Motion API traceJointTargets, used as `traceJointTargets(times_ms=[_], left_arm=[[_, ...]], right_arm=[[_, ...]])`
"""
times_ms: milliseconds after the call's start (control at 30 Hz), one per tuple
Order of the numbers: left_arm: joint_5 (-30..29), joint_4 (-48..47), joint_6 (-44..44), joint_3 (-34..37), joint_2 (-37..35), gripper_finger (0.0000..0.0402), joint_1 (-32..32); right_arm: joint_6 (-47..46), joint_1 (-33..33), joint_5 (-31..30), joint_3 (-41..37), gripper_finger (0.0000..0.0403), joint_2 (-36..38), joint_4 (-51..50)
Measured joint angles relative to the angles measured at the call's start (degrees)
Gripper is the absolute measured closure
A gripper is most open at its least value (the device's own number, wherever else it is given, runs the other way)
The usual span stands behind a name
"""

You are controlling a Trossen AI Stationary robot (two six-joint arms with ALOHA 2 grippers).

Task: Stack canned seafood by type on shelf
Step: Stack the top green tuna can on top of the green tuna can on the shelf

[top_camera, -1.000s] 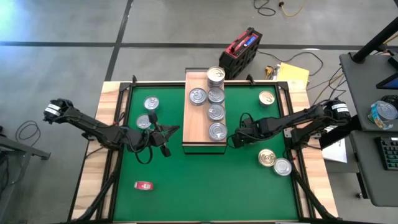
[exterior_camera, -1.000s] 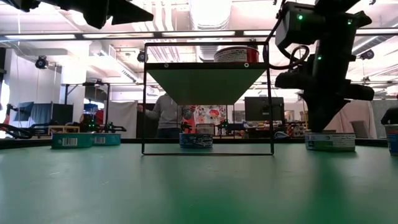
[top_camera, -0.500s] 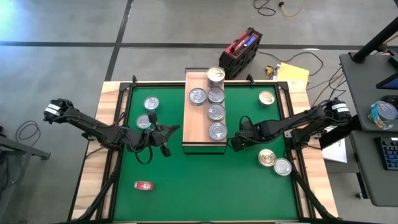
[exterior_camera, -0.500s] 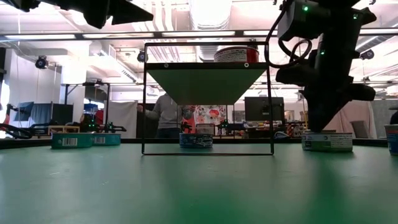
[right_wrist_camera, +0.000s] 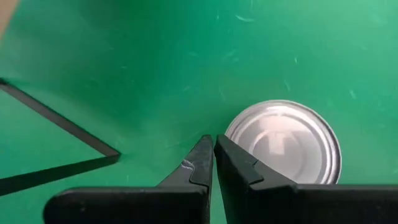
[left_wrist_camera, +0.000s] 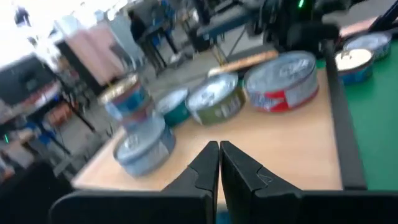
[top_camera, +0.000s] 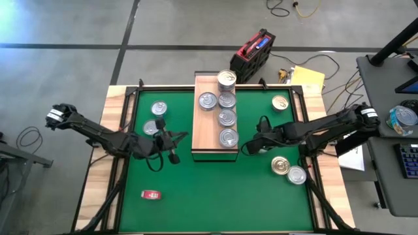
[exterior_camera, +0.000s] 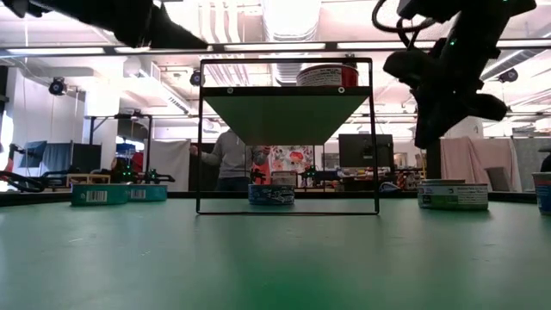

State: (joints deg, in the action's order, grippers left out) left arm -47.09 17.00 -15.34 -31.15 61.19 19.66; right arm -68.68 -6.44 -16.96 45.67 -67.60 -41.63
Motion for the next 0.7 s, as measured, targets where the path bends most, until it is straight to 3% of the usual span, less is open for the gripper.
traceJointTargets(times_ms=[300,533,700], left_arm=[[0.00,-5.03,7.35,0.03,0.00,0.0401,0.00],[0.04,-5.08,7.54,0.03,0.01,0.0401,0.09],[0.04,-5.05,7.46,0.05,0.00,0.0401,0.09]], right_arm=[[1.07,0.01,-3.96,0.01,0.0390,0.35,-0.50],[-10.40,-0.12,-4.84,-0.69,0.0390,-2.96,-14.78],[-9.43,-2.01,-2.14,-1.07,0.0390,-5.84,-10.42]])
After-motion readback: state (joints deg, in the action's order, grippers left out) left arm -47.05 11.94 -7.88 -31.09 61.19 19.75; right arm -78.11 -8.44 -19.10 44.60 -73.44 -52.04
